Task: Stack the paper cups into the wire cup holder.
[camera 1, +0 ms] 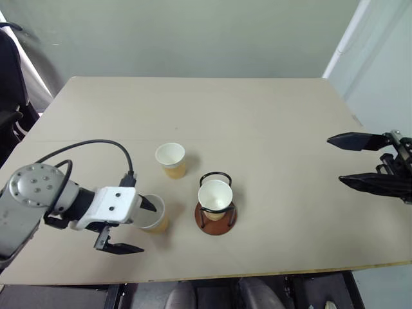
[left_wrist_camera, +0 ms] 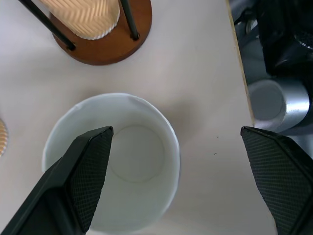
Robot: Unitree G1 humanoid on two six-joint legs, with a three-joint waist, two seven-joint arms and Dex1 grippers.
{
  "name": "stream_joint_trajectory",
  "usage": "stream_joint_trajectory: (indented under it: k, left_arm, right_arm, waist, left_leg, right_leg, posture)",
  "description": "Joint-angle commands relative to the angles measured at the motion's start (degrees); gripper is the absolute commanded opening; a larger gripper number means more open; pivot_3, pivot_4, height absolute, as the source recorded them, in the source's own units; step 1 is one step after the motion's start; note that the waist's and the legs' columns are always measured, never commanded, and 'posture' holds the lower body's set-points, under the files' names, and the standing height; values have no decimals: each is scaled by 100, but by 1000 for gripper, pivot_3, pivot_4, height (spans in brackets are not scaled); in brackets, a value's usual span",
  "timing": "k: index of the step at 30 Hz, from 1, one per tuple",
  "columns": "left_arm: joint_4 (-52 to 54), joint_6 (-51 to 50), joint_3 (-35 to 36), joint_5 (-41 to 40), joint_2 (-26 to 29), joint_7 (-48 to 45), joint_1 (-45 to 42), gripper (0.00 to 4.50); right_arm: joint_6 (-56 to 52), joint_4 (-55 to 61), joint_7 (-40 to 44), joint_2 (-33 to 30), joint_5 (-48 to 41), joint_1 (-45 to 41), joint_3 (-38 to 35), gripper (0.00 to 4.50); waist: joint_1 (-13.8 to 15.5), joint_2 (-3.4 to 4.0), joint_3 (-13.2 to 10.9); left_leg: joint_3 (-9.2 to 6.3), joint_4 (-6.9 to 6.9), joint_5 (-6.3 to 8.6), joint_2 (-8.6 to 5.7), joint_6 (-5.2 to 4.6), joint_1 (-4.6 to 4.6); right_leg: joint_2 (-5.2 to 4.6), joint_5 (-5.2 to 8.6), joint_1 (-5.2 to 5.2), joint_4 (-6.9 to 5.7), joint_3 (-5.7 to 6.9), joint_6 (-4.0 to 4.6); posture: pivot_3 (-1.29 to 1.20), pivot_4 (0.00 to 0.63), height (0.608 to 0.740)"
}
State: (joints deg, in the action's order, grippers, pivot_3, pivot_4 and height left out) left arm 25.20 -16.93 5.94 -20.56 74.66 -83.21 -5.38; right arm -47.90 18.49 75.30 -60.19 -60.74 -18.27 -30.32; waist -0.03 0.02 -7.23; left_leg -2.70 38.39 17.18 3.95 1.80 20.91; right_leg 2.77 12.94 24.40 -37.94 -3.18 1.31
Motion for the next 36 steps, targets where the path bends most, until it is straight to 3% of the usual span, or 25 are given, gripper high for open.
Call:
stream_joint_trajectory:
  k: [1,5,13,21,26,30,33,36]
  left_arm:
    - [4,195,-66,133,-41,35,-71,4129]
    - [-85,331,-184,259,-90,35,-59,2951]
    - [-141,374,-302,250,-171,-16,-151,89]
    - [-120,246,-113,-322,-88,-462,-511,40]
    - [-842,-203,16,-1166,-89,-833,-2347,40]
    - [-1369,-427,-513,-1784,-253,-929,-3808,40]
    - [-1223,-332,-1134,-2123,-437,-929,-4298,40]
    - [-1434,19,-1718,-1953,-763,-929,-4781,40]
  right_arm:
    - [100,114,3,-145,-46,25,-183,4085]
    - [122,144,27,-214,-9,129,-229,4085]
    - [186,229,-4,-272,-14,345,-317,4085]
    - [178,261,-66,-352,-10,478,-403,4085]
    - [76,297,-139,-423,-271,388,-578,4085]
    - [69,377,-228,-408,-337,411,-638,4085]
    - [92,453,-317,-369,-344,455,-666,4085]
    - [117,549,-400,-342,-298,561,-716,4085]
  waist:
    - [0,0,0]
    - [1,0,0]
    - [1,0,0]
    - [6,0,0]
    - [51,-2,-1]
    - [42,-1,-1]
    - [39,2,1]
    - [47,-1,-1]
  left_leg:
    - [0,0,2,0,0,0]
    - [0,0,7,0,0,0]
    - [0,0,10,0,-3,0]
    - [0,1,12,0,-5,1]
    - [-2,12,14,0,-7,4]
    - [0,19,19,0,-13,6]
    - [1,20,29,-6,-27,3]
    - [-4,27,34,-9,-23,5]
  right_leg:
    - [0,0,0,0,0,0]
    - [0,2,1,1,-1,0]
    - [0,3,2,2,-2,-1]
    - [1,3,3,2,-4,-1]
    - [2,3,2,-2,-4,-1]
    - [2,2,2,1,-9,-3]
    - [1,8,1,3,-19,-13]
    - [1,14,2,1,-19,-30]
  posture:
    - [0,150,740]
    - [0,150,740]
    - [0,150,740]
    - [0,150,740]
    - [0,150,740]
    - [0,150,740]
    - [0,150,740]
    - [0,150,740]
